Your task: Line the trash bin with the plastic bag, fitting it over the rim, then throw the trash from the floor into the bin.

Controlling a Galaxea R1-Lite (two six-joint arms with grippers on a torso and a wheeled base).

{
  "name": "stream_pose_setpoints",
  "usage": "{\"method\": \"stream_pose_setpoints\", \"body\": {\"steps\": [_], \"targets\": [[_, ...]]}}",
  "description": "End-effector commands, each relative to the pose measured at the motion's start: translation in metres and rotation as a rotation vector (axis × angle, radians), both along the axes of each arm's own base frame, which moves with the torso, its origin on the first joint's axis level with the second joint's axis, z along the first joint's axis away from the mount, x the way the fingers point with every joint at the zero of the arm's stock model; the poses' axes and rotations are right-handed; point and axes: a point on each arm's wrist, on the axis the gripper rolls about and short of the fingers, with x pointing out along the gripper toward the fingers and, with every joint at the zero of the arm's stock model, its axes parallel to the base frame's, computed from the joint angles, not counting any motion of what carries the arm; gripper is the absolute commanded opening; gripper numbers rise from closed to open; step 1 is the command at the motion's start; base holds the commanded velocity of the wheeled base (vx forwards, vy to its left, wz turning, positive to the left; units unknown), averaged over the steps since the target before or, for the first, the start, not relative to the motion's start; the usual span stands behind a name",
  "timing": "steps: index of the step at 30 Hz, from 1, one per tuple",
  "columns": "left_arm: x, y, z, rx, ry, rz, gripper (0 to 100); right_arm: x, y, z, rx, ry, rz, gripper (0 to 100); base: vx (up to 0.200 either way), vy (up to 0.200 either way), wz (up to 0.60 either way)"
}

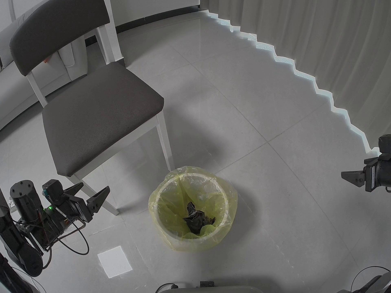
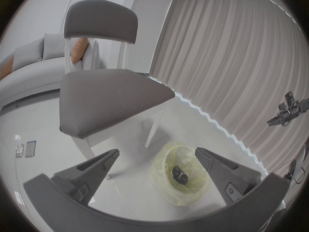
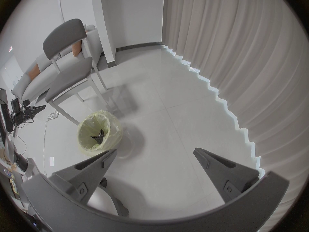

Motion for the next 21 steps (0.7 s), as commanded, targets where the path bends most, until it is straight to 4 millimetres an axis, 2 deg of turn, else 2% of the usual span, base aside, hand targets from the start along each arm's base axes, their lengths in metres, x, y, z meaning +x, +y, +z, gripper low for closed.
{"method": "stream_pose_setpoints", "body": {"steps": [1,8,14,15,16,18,21], "targets": [[-0.010,0.001,0.013,-0.008,-0.069,-0.014,100,-0.028,-0.002,0.011,0.006,-0.091,-0.003,100,0.000,0.000,0.00],[-0.010,-0.005,0.012,-0.012,-0.063,-0.066,100,-0.029,0.001,0.009,0.005,-0.087,0.018,100,0.000,0.000,0.00],[-0.003,-0.027,-0.008,0.006,0.036,-0.148,100,0.016,0.022,-0.021,0.001,0.029,0.106,100,0.000,0.000,0.00],[-0.003,-0.027,-0.008,0.006,0.036,-0.148,100,0.016,0.022,-0.021,0.001,0.029,0.106,100,0.000,0.000,0.00],[0.006,-0.036,-0.017,0.025,0.066,-0.155,100,0.032,0.030,-0.030,0.007,0.024,0.126,100,0.000,0.000,0.00],[0.014,-0.040,-0.025,0.042,0.089,-0.143,100,0.039,0.034,-0.034,0.013,0.012,0.136,100,0.000,0.000,0.00],[0.042,-0.045,-0.066,0.125,0.194,-0.106,100,0.053,0.046,-0.043,0.020,-0.009,0.170,100,0.000,0.000,0.00]]}}
